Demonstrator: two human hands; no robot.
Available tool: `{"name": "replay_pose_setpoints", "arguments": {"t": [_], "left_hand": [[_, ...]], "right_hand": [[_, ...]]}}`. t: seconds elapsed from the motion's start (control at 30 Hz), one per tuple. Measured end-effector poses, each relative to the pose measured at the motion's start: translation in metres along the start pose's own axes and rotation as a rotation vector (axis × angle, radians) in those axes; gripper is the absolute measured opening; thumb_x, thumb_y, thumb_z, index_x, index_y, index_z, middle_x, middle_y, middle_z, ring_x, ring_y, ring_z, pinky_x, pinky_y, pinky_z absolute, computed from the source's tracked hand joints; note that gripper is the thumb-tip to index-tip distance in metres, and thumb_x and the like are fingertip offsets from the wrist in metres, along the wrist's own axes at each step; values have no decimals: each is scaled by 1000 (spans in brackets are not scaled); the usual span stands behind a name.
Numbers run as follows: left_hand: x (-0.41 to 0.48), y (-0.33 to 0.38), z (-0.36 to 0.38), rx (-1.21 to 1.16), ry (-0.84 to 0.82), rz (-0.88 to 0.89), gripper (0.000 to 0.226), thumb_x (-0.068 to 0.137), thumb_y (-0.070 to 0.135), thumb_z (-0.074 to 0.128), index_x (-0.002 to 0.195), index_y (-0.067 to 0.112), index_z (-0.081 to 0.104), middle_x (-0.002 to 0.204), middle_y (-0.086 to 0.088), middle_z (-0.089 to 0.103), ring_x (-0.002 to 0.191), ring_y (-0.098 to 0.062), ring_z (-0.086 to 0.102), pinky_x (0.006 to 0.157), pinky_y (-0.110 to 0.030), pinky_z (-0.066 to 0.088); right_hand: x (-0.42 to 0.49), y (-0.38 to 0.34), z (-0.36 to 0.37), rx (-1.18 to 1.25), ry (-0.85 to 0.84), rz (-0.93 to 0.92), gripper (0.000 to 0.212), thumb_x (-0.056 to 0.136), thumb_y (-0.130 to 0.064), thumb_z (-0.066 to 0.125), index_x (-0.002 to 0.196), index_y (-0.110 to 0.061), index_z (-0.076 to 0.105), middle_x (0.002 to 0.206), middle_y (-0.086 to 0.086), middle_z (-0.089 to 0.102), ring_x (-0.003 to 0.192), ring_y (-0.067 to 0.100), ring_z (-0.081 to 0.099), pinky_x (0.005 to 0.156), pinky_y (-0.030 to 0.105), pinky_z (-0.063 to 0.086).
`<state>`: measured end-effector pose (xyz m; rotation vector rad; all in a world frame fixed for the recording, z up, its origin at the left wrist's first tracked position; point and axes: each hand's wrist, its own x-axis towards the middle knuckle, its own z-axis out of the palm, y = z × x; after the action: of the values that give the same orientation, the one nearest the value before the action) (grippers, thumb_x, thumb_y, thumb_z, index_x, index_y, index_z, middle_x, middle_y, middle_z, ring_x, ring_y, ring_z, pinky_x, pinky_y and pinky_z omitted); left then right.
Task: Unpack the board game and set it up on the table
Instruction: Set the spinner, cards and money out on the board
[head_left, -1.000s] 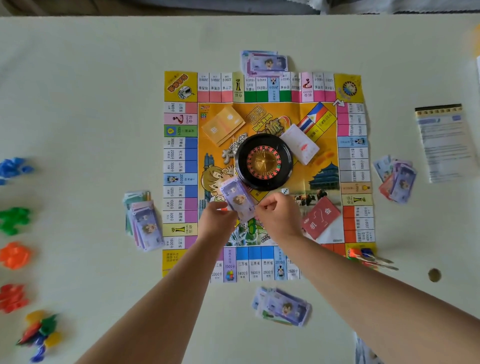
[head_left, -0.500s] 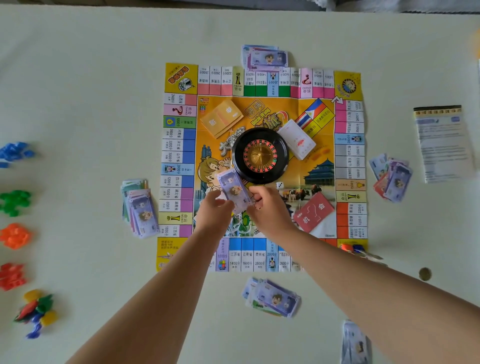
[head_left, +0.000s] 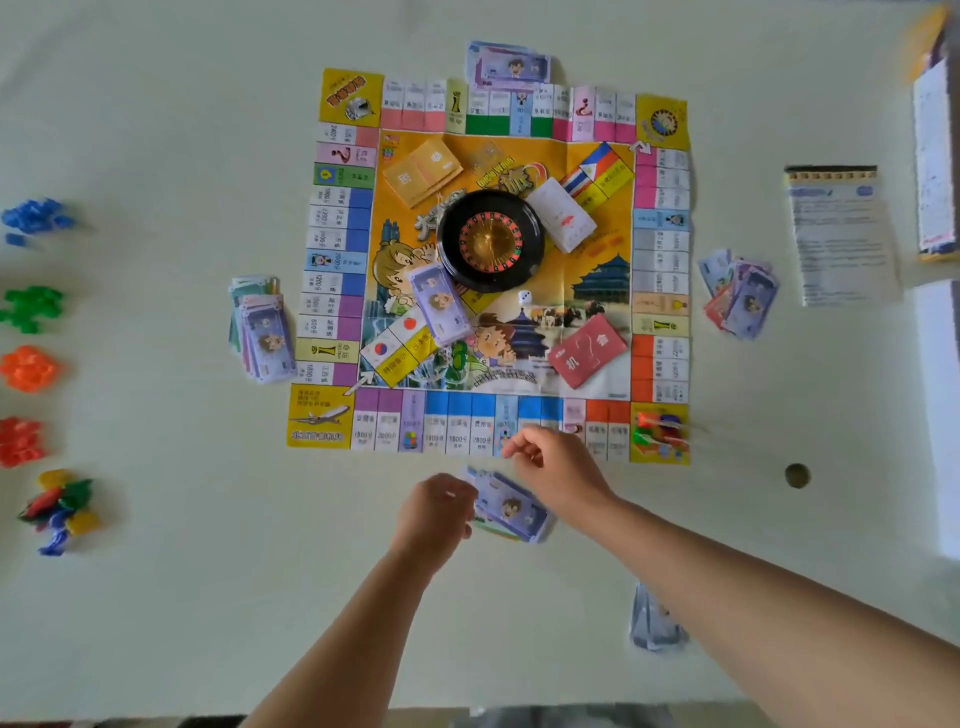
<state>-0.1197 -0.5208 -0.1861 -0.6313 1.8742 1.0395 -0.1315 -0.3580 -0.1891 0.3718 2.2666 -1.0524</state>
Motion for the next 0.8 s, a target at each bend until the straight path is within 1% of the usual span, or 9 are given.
{"name": "replay_pose_setpoints", "arguments": {"t": [0.1, 0.23, 0.37, 0.43, 0.5, 0.53, 0.6, 0.67, 0.8], "left_hand": [[-16, -21, 29, 27, -65, 23, 15, 92, 13, 52, 80, 15, 62, 64, 1, 62, 51, -14, 56, 54, -22, 40], [-35, -36, 57, 29, -113, 44, 12, 93, 14, 52, 88, 12, 62, 67, 0, 61, 54, -15, 56, 54, -23, 40], [-54, -46, 78, 12, -121, 51, 15, 92, 8, 49, 88, 12, 63, 71, -3, 62, 56, -16, 56, 54, -23, 42], [-64, -53, 91, -2, -139, 42, 18, 93, 6, 47, 89, 12, 63, 72, -4, 62, 57, -17, 55, 54, -24, 42], [-75, -61, 107, -13, -167, 21, 18, 94, 7, 46, 92, 11, 64, 74, -5, 63, 59, -18, 56, 56, -24, 44], [-78, -65, 113, -20, -174, 11, 17, 95, 8, 46, 94, 10, 64, 75, -6, 63, 60, -18, 57, 57, -24, 45], [-83, -72, 127, -38, -195, -13, 17, 96, 8, 46, 96, 8, 63, 76, -8, 63, 61, -19, 58, 57, -25, 46], [-90, -81, 141, -80, -211, -40, 18, 96, 6, 44, 95, 6, 62, 73, -8, 61, 58, -19, 55, 54, -24, 44], [-100, -97, 161, -134, -204, -94, 20, 96, 4, 44, 89, 6, 62, 72, -7, 58, 56, -18, 52, 51, -21, 42]], "right_hand": [[-34, 27, 12, 0, 22, 45, 12, 90, -12, 56, 90, -17, 66, 93, -4, 70, 84, 13, 65, 71, 31, 54], [-70, 61, 26, -16, 103, 21, 17, 87, -9, 54, 89, -16, 69, 93, 0, 71, 71, 12, 57, 61, 25, 43], [-102, 94, 30, 5, 239, -9, 19, 84, -3, 53, 93, -13, 66, 99, 2, 64, 75, 10, 54, 72, 26, 46], [-120, 111, 24, -49, 295, -8, 22, 83, -1, 54, 100, -13, 64, 106, 3, 59, 83, 13, 56, 75, 26, 44], [-136, 128, 15, -135, 332, -13, 31, 81, 0, 54, 110, -12, 60, 119, 5, 55, 104, 21, 56, 86, 31, 44], [-140, 135, 11, -177, 324, -17, 38, 82, 0, 54, 117, -12, 57, 130, 5, 52, 117, 24, 51, 93, 33, 41], [-146, 146, 3, -245, 248, -1, 53, 86, 0, 52, 135, -16, 44, 151, 2, 35, 139, 20, 32, 107, 35, 30], [-149, 159, -1, -319, 171, 9, 62, 89, -3, 49, 146, -18, 30, 158, 0, 22, 146, 16, 19, 113, 35, 21], [-155, 175, 5, -381, 141, -17, 64, 91, -7, 45, 151, -13, 21, 158, 2, 21, 145, 16, 22, 114, 33, 20]]}}
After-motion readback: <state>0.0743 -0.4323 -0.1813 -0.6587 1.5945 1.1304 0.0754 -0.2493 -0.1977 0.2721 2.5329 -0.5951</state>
